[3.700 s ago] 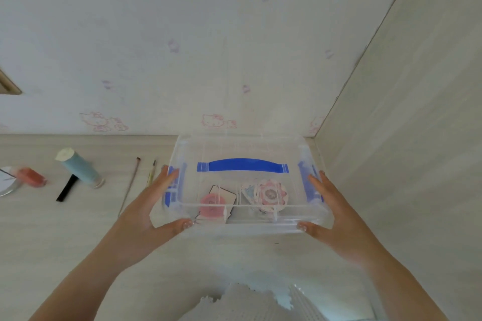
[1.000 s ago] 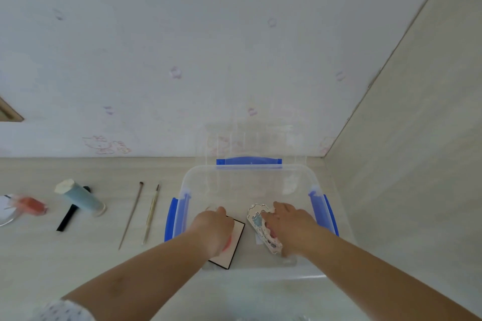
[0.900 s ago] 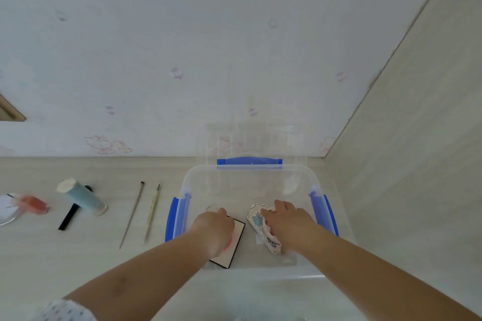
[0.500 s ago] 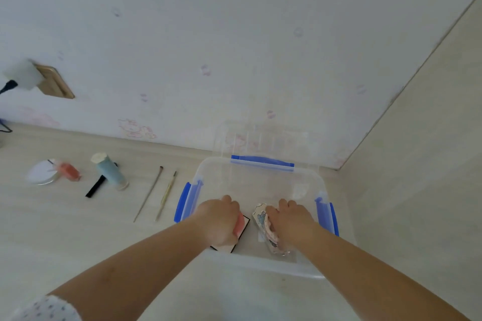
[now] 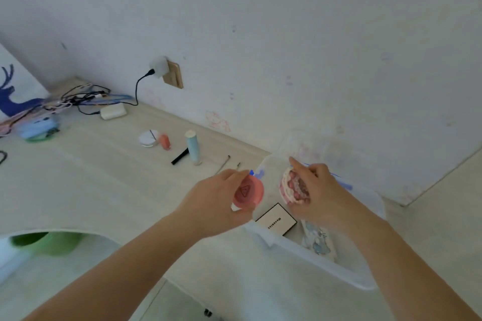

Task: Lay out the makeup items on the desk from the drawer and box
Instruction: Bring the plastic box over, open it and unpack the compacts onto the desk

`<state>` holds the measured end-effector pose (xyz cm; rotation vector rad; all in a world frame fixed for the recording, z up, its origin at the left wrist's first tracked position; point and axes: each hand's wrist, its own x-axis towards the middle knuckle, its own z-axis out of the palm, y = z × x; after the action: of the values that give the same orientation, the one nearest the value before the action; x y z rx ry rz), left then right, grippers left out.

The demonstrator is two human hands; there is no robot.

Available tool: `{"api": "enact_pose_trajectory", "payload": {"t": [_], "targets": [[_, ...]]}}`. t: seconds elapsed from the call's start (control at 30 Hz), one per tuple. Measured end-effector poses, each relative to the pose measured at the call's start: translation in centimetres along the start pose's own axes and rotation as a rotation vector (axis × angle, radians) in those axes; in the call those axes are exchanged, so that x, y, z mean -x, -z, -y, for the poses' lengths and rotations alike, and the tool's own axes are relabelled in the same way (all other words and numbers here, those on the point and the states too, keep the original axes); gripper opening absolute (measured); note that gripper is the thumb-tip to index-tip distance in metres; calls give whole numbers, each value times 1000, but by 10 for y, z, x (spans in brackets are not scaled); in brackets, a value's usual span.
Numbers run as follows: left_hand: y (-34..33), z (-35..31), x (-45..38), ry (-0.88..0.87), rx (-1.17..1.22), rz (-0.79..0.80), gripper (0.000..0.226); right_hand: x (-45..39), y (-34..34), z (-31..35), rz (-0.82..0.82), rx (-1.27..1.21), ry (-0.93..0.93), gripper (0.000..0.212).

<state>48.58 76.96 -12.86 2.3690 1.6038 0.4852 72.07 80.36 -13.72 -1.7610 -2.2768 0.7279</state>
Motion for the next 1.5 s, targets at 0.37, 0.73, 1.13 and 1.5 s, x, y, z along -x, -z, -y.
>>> {"api": "enact_pose_trajectory", "payload": {"t": [0.37, 0.73, 1.13, 1.5], "targets": [[18, 95, 53, 209, -108, 12, 77, -23, -26, 99, 33, 96, 243, 96], [44, 298, 61, 197, -248, 281, 75, -129, -154, 212, 204, 185, 208, 94], [51, 449, 27, -77, -402, 564, 68, -214, -263, 290, 195, 116, -42, 98], [24, 478, -6, -236, -364, 607, 66, -241, -301, 291, 116, 120, -201, 107]]}}
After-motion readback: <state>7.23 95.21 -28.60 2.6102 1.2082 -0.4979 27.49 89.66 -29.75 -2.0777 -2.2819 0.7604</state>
